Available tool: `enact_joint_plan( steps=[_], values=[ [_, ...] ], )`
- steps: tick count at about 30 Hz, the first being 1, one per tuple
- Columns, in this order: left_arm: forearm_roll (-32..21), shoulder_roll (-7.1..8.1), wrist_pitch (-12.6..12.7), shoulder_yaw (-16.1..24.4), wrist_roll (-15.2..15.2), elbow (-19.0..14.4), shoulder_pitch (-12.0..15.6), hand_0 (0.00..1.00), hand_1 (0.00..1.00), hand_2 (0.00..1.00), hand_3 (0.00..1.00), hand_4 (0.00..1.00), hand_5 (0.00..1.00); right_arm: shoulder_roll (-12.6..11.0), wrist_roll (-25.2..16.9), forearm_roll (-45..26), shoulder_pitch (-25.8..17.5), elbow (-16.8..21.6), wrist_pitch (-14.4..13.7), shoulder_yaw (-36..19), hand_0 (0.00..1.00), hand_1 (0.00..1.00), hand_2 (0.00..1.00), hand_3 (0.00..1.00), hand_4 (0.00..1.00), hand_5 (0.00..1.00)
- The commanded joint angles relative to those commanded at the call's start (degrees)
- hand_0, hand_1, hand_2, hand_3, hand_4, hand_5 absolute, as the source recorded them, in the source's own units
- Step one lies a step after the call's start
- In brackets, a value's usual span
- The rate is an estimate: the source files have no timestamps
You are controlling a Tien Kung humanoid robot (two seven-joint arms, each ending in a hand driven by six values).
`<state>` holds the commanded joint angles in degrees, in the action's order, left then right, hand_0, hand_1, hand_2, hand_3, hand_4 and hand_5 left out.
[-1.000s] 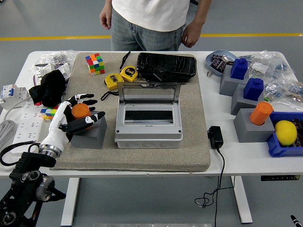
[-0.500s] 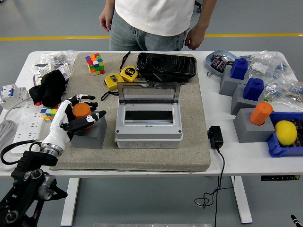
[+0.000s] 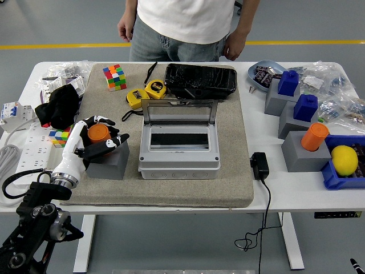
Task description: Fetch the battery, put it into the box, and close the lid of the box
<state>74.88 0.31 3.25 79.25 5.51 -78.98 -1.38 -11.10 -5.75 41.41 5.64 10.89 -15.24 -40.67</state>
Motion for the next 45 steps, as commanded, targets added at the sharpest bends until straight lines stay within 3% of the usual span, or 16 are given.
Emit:
enact_joint_plan(
  steps=[3,4,9,10,15,16,21,22,27,28,45],
  values=[
    [0.47,0.01,0.32,-0.15,0.05,0.11,0.06,0.291,0.408,0.306,0.297,0.995,0.002,0.01,0.01,0.00,-0.03,0.01,0.02,0.08,0.798,0.752,0.733,0.761,0.998,0.998],
    [0.53,0.03,0.44,-0.21,0.08,0.13,0.08,0.176,0.268,0.218,0.204,0.996,0.002,0.02,0.01,-0.01,-0.05,0.01,0.02,0.12,0.798,0.752,0.733,0.761,0.998,0.998],
    [0.52,0.07,1.37,-0.50,0.43,0.44,0.06,0.176,0.268,0.218,0.204,0.996,0.002,-0.01,-0.01,-0.09,-0.06,0.02,0.05,0.31,0.798,0.752,0.733,0.761,0.998,0.998],
    [0.43,0.07,1.60,-0.56,0.52,0.55,0.04,0.150,0.186,0.190,0.188,0.998,0.002,-0.03,-0.02,-0.10,-0.05,0.03,0.06,0.35,0.798,0.752,0.733,0.761,0.998,0.998],
    [0.00,0.16,3.04,-0.86,1.01,1.17,-0.24,0.150,0.186,0.190,0.188,0.998,0.002,-0.06,-0.06,-0.18,-0.06,0.02,0.08,0.48,0.798,0.752,0.733,0.761,0.998,0.998],
    [-0.10,0.17,3.28,-0.89,1.10,1.26,-0.30,0.095,0.110,0.140,0.139,0.998,0.002,-0.07,-0.06,-0.19,-0.07,0.01,0.08,0.51,0.798,0.752,0.733,0.761,0.998,0.998],
    [-2.12,0.15,5.03,-1.14,2.20,2.40,-0.87,0.095,0.110,0.140,0.139,0.998,0.002,-0.13,-0.08,-0.28,-0.15,-0.01,0.07,0.70,0.798,0.752,0.733,0.761,0.998,0.998],
    [-2.60,0.13,5.32,-1.19,2.49,2.66,-0.96,0.074,0.056,0.099,0.087,0.998,0.002,-0.13,-0.07,-0.27,-0.16,-0.01,0.07,0.72,0.798,0.752,0.733,0.761,0.998,0.998],
    [-4.86,0.09,6.61,-1.40,3.65,3.50,-1.47,0.074,0.056,0.099,0.087,0.998,0.002,-0.10,-0.03,-0.11,-0.06,0.04,0.03,0.58,0.798,0.752,0.733,0.761,0.998,0.998],
    [-5.20,0.08,6.82,-1.43,3.79,3.56,-1.56,0.049,0.012,0.067,0.054,0.998,0.002,-0.10,-0.02,-0.09,-0.03,0.04,0.01,0.54,0.798,0.752,0.733,0.761,0.998,0.998],
    [-10.28,-0.02,8.39,-1.72,4.46,2.58,-2.40,0.050,0.002,0.034,0.024,0.994,0.002,-0.04,0.11,0.11,0.19,0.05,-0.04,0.36,0.797,0.753,0.733,0.761,0.998,0.998]
  ],
)
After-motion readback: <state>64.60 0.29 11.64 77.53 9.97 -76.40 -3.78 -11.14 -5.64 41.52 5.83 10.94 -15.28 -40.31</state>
